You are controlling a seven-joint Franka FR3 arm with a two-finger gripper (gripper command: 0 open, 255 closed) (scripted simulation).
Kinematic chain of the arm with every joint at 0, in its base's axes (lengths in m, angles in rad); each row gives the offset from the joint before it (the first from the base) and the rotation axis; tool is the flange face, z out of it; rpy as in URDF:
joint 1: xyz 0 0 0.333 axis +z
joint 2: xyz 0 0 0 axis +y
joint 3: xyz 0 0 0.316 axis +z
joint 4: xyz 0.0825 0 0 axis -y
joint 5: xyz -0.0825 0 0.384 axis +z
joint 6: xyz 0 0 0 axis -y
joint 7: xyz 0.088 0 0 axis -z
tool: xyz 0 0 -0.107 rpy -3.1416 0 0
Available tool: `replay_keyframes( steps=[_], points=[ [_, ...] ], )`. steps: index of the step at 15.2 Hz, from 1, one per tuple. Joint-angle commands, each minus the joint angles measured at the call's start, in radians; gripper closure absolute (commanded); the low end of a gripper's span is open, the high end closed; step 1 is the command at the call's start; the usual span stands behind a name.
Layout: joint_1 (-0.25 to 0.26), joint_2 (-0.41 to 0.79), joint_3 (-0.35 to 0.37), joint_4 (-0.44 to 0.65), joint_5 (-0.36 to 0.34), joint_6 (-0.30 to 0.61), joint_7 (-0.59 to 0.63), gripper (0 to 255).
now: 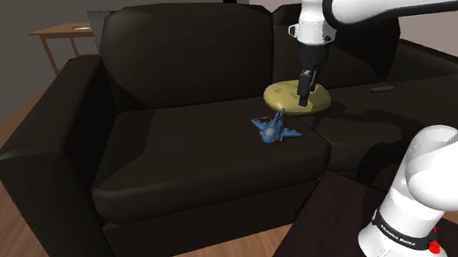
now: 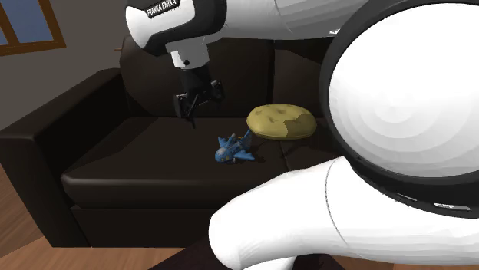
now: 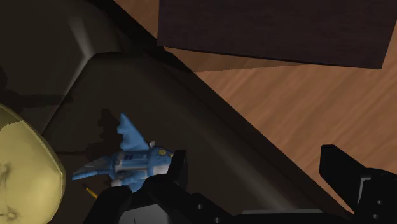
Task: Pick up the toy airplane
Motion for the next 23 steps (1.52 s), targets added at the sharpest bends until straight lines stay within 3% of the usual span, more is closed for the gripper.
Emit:
replay_keyframes(
  steps=[1,8,15,23],
  points=[
    [0.0,0.0,0.0,0.0,0.0,0.0,0.0,0],
    [-0.037,0.094,-0.12,-0.104,-0.082,0.229,-0.136,0],
    [-0.069,0.278,-0.242,-0.129,-0.143,0.472,-0.271,0],
    [-0.077,0.571,-0.369,-0.061,-0.121,0.734,-0.455,0]
  ],
)
